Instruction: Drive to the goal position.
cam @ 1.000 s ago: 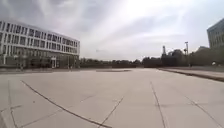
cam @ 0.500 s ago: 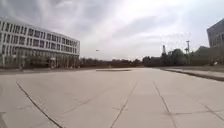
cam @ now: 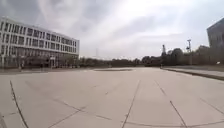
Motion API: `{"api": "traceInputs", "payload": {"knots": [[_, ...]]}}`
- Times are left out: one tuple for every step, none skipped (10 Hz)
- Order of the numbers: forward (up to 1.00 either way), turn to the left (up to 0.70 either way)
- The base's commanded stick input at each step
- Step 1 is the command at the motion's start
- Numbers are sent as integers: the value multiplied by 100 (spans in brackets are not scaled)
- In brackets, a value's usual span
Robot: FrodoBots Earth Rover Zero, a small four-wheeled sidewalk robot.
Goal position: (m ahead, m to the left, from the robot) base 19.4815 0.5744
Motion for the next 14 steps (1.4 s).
{"api": "traceInputs", "payload": {"knots": [[70,0],[70,0],[70,0],[70,0],[70,0],[70,0],[70,0],[70,0],[70,0],[70,0],[70,0],[70,0],[70,0],[70,0]]}}
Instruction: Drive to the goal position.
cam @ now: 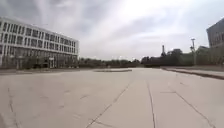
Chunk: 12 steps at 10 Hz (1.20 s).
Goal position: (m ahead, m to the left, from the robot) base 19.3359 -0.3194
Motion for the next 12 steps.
{"api": "traceInputs", "payload": {"knots": [[70,0],[70,0],[70,0],[70,0],[70,0],[70,0],[70,0],[70,0],[70,0],[70,0],[70,0],[70,0]]}}
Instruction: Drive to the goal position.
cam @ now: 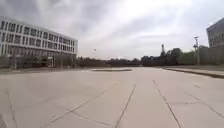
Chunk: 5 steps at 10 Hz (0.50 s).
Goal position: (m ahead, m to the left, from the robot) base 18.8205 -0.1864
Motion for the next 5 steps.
{"api": "traceInputs", "payload": {"knots": [[70,0],[70,0],[70,0],[70,0],[70,0]]}}
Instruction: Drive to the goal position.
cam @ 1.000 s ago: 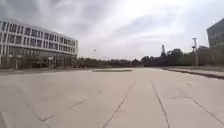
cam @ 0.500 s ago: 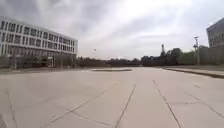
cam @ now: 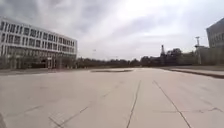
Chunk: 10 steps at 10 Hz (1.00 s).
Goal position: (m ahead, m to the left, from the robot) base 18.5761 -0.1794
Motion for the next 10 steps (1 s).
{"api": "traceInputs", "payload": {"knots": [[70,0],[70,0],[70,0],[70,0],[70,0],[70,0],[70,0],[70,0],[70,0],[70,0]]}}
